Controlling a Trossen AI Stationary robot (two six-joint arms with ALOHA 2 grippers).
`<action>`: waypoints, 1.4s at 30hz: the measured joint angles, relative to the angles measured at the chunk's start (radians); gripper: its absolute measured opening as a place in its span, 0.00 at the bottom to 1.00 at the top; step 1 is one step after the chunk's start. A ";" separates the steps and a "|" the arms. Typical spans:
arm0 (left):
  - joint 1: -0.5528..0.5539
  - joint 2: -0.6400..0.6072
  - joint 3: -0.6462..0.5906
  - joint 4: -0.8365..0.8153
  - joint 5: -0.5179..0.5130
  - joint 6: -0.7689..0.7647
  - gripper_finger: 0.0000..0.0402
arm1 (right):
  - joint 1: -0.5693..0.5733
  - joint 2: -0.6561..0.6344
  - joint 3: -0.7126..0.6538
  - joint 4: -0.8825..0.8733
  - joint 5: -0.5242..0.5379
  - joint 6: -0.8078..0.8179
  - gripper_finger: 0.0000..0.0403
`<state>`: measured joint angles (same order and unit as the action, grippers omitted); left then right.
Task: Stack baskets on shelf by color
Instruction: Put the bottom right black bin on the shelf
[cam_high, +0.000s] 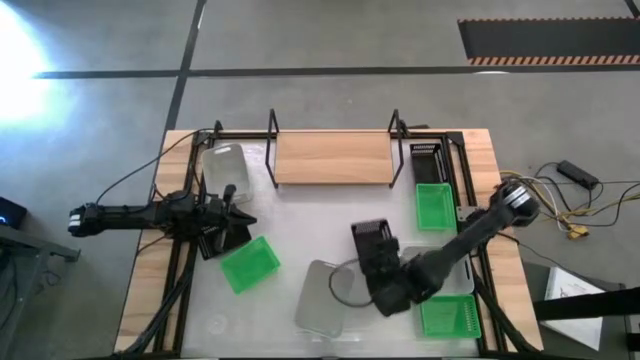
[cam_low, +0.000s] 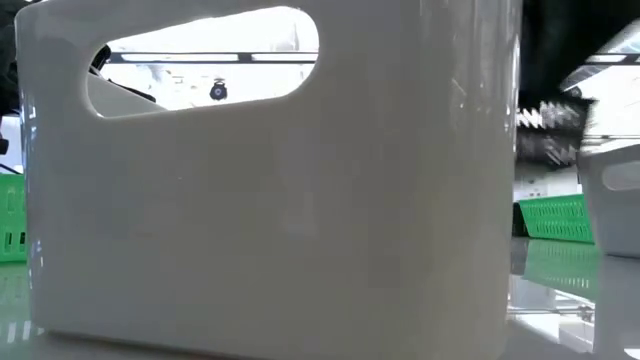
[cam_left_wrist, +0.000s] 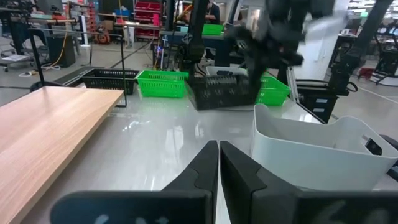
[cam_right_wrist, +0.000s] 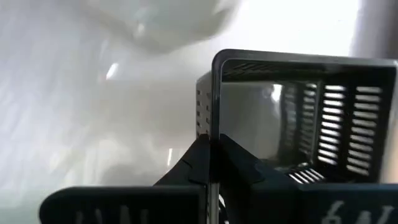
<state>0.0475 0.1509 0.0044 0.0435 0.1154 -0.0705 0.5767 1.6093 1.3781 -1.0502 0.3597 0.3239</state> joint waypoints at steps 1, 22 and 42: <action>0.000 0.000 0.000 0.000 0.000 0.000 0.00 | -0.017 -0.033 0.000 0.002 0.019 -0.035 0.03; 0.000 0.000 0.000 0.000 0.000 0.000 0.00 | -0.985 -0.143 -0.105 0.271 -0.259 -0.665 0.03; 0.000 -0.001 0.000 0.000 0.000 0.000 0.00 | -1.031 -0.031 -0.152 0.222 -0.255 -0.715 0.04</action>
<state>0.0475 0.1501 0.0044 0.0433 0.1154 -0.0708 -0.4541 1.5784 1.2259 -0.8278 0.1051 -0.3910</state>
